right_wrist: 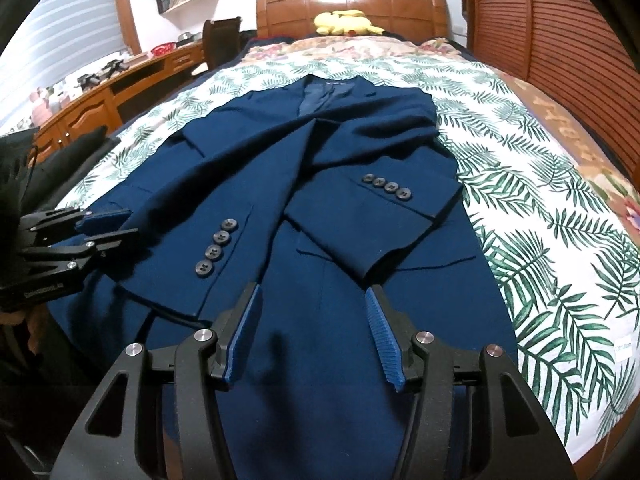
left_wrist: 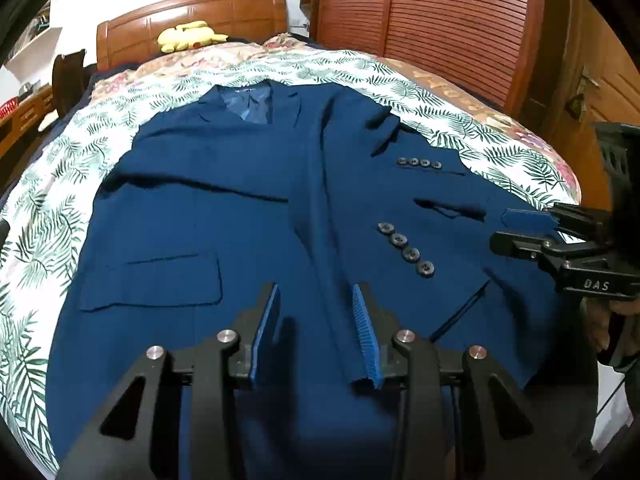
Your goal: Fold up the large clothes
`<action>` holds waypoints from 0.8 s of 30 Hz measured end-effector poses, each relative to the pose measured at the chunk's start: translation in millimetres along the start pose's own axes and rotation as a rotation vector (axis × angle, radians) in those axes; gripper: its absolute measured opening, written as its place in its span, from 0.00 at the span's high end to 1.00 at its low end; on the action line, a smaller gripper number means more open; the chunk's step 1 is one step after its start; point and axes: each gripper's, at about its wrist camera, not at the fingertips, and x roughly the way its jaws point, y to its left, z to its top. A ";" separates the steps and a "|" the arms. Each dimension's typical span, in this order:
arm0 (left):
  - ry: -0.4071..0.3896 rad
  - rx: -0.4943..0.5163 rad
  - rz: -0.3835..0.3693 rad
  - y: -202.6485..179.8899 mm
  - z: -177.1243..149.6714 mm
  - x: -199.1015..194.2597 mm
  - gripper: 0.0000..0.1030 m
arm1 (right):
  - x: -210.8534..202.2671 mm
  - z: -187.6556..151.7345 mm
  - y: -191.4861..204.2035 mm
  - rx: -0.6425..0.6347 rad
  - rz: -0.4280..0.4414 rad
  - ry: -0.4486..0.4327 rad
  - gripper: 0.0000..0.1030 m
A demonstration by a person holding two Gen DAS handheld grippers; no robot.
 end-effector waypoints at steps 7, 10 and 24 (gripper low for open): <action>0.028 -0.003 -0.101 1.4 -0.6 -7.6 0.92 | 5.7 0.7 -2.3 0.007 0.007 -0.012 0.47; -0.027 0.020 -0.057 4.0 6.0 -22.6 0.97 | 11.7 4.1 -6.5 0.006 0.007 -0.019 0.46; -0.080 -0.006 0.262 85.2 65.3 -38.6 0.97 | 27.1 37.1 -46.1 0.000 0.030 -0.085 0.46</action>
